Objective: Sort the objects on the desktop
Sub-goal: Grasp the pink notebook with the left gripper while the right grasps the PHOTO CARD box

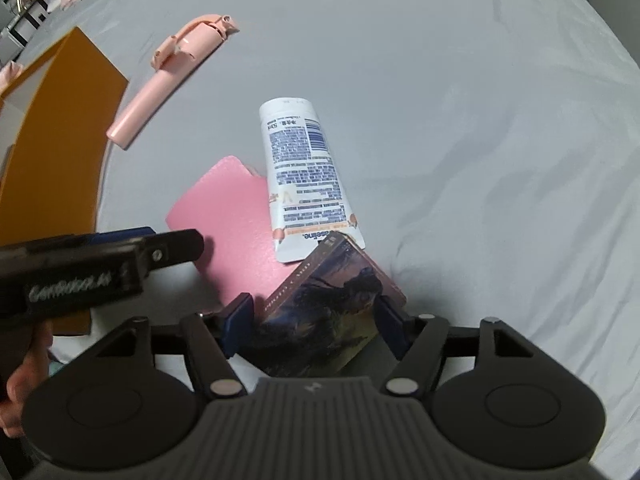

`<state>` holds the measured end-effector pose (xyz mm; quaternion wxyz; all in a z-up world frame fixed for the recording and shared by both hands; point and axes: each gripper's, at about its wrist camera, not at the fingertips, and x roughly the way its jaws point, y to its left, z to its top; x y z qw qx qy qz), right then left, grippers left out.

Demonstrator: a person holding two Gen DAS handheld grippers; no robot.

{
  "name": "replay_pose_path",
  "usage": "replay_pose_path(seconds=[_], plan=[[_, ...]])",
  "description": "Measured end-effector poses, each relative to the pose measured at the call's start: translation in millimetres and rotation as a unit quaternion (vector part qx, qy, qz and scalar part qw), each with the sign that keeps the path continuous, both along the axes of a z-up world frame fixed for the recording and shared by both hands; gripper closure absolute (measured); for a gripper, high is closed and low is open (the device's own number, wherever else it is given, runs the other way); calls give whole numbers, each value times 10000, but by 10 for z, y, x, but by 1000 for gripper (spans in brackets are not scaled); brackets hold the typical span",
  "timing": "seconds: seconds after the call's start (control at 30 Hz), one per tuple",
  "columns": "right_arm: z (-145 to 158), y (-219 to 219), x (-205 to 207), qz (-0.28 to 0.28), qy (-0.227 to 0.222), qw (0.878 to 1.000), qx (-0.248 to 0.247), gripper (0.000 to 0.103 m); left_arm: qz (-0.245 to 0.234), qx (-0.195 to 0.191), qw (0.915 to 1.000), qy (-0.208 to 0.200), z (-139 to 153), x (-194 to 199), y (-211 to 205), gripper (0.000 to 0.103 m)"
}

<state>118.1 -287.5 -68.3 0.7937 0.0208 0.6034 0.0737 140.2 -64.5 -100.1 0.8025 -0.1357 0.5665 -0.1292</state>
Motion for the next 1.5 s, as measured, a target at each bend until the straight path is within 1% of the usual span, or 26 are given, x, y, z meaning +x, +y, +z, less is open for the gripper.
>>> replay_pose_path(seconds=[0.07, 0.1, 0.17, 0.27, 0.3, 0.33, 0.37, 0.4, 0.5, 0.57, 0.67, 0.8, 0.97, 1.03, 1.17, 1.27, 1.37, 1.43, 1.5], plan=[[-19, 56, 2, 92, -45, 9998, -158, 31, 45, -274, 9996, 111, -74, 34, 2, 37], [-29, 88, 8, 139, -88, 9995, -259, 31, 55, -334, 9993, 126, -93, 43, -10, 35], [-55, 137, 30, 178, -137, 9987, -462, 31, 34, -377, 9993, 77, -117, 50, -57, 35], [-67, 181, 65, 263, -202, 9973, -661, 31, 13, -254, 9997, -42, -103, 26, -140, 36], [-62, 174, 73, 256, -206, 9973, -660, 32, 16, -247, 9997, -70, -89, 23, -143, 38], [-53, 156, 71, 214, -219, 9975, -633, 36, 53, -273, 9996, -105, -76, 18, -137, 41], [-35, 123, 64, 162, -220, 9979, -589, 40, 87, -307, 9994, -143, -58, 15, -122, 47], [-24, 99, 60, 133, -205, 9983, -538, 42, 105, -339, 9992, -177, -39, 13, -109, 52], [29, 49, 10, 95, -223, 9989, -392, 50, 100, -354, 9987, -346, 56, 16, -108, 63], [75, 30, -17, 70, -258, 9991, -333, 57, 30, -333, 9981, -515, 145, -25, -134, 68], [161, -58, -65, 29, -293, 9993, -216, 63, -33, -406, 9968, -688, 257, -77, -161, 75], [249, -227, -131, -172, -274, 9995, 20, 68, -91, -433, 9953, -865, 373, -162, -178, 79], [306, -270, -251, -324, -378, 9984, 254, 74, -246, -214, 9922, -1203, 562, -348, -184, 83], [346, -234, -302, -270, -464, 9979, 355, 77, -298, -107, 9907, -1321, 641, -410, -180, 84], [425, -100, -363, -58, -585, 9963, 622, 78, -376, 214, 9861, -1604, 783, -597, -96, 85], [446, 50, -380, 143, -646, 9947, 792, 78, -384, 332, 9853, -1629, 853, -729, 6, 85], [413, 195, -390, 332, -640, 9938, 846, 78, -438, 417, 9855, -1587, 878, -842, 77, 85], [343, 271, -393, 420, -612, 9944, 759, 78, -495, 448, 9865, -1493, 843, -893, 116, 85], [250, 342, -395, 537, -565, 9955, 544, 78, -577, 494, 9879, -1354, 775, -929, 138, 85]])
